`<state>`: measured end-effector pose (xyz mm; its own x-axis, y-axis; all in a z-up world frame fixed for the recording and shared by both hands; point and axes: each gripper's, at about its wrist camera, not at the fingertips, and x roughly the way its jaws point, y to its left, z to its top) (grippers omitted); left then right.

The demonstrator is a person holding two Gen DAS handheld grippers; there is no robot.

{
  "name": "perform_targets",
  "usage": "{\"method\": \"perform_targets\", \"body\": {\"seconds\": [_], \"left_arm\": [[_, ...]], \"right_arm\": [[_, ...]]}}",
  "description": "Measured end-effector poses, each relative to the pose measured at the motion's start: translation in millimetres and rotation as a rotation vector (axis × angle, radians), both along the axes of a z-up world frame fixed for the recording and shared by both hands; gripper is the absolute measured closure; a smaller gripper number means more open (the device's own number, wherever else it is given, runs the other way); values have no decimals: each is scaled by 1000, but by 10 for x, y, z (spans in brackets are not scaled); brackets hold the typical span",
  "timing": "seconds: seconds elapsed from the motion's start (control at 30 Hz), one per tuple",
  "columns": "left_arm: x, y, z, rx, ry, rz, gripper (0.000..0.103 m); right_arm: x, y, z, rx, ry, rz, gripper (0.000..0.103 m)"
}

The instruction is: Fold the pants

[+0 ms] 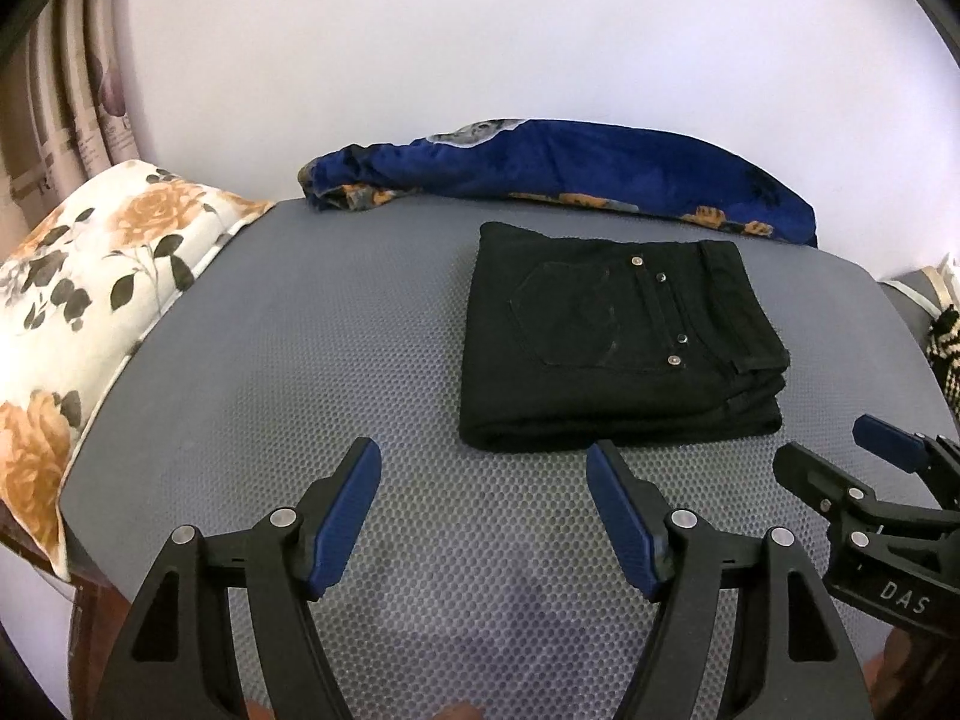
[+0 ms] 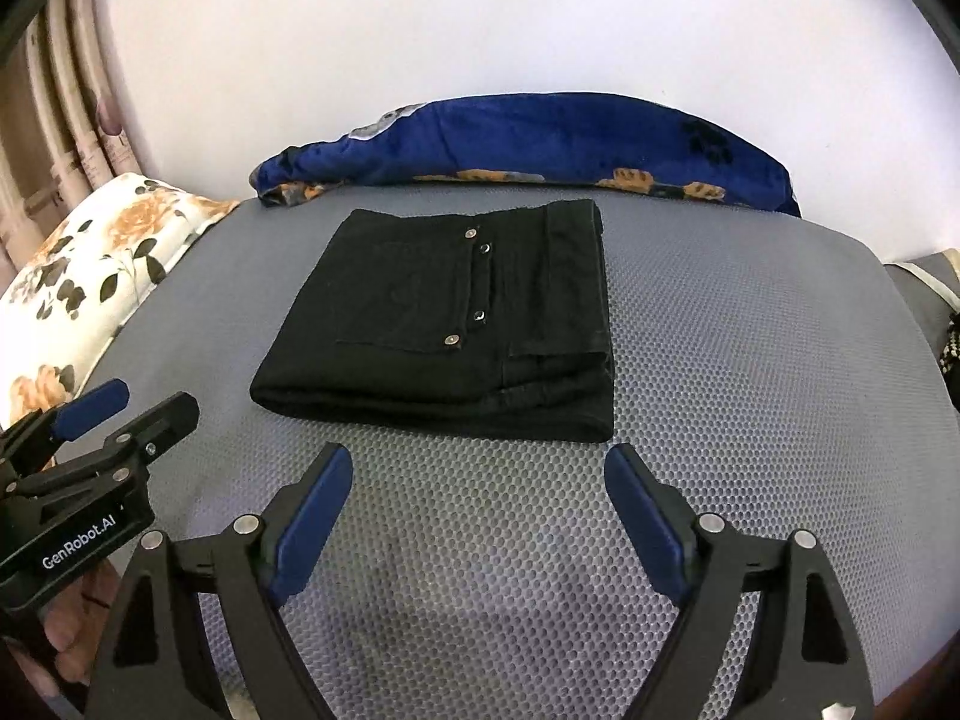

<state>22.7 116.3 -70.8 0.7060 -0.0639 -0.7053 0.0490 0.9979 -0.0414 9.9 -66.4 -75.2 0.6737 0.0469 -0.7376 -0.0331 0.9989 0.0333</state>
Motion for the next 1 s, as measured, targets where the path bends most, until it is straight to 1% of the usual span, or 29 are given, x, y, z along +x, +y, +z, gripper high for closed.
{"method": "perform_targets", "body": {"seconds": [0.2, 1.0], "left_arm": [[11, -19, -20, 16, 4, -1, 32], [17, -73, -88, 43, 22, -9, 32]], "right_arm": [[8, 14, -28, -4, 12, 3, 19], [18, 56, -77, -21, 25, 6, 19]]}}
